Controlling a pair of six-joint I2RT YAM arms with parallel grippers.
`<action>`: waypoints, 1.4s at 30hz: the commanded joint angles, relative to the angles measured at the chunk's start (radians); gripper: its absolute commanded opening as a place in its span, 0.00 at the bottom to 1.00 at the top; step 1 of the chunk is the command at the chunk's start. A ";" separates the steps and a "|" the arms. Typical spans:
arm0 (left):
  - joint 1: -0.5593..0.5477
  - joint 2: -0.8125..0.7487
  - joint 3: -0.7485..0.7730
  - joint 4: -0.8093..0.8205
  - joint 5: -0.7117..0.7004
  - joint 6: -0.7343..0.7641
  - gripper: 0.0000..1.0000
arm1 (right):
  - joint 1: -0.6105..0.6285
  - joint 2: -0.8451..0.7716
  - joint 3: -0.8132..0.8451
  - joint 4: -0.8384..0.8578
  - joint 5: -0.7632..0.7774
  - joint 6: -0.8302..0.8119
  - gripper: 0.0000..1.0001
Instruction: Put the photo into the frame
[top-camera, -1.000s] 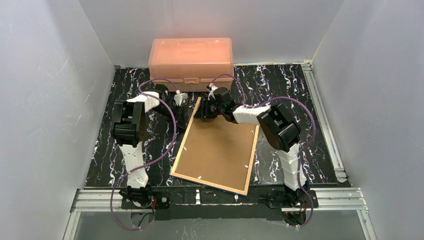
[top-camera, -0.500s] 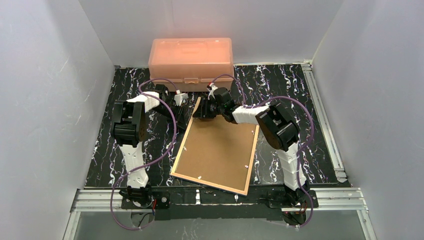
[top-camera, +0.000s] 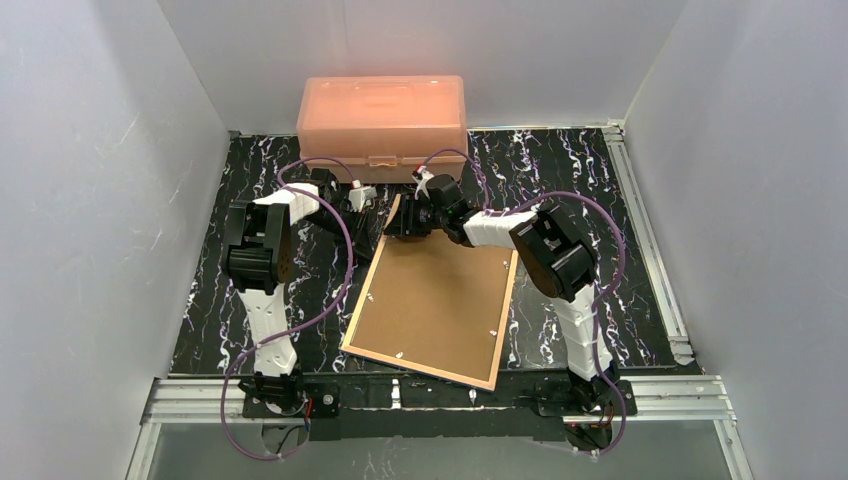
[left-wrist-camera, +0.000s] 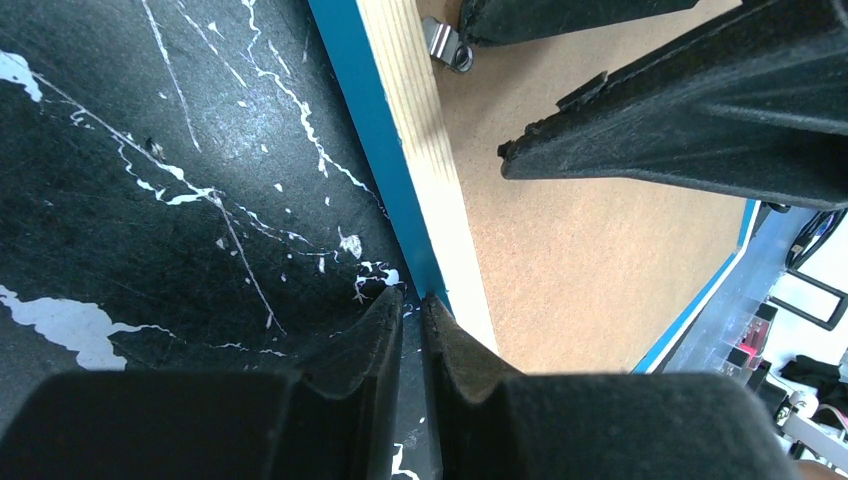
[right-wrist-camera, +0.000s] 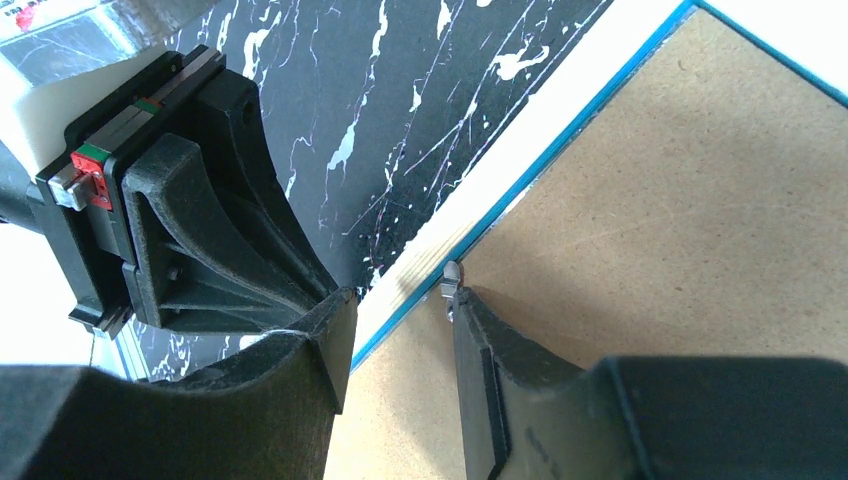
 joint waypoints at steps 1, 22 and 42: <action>-0.024 -0.063 0.003 -0.042 0.023 0.002 0.12 | 0.006 0.041 0.015 -0.058 0.015 -0.031 0.49; -0.024 -0.116 -0.002 -0.048 0.051 -0.064 0.17 | 0.006 -0.071 0.039 -0.010 0.004 -0.006 0.50; 0.021 -0.221 -0.132 -0.035 0.063 0.088 0.18 | 0.002 0.034 0.038 -0.008 0.005 0.044 0.50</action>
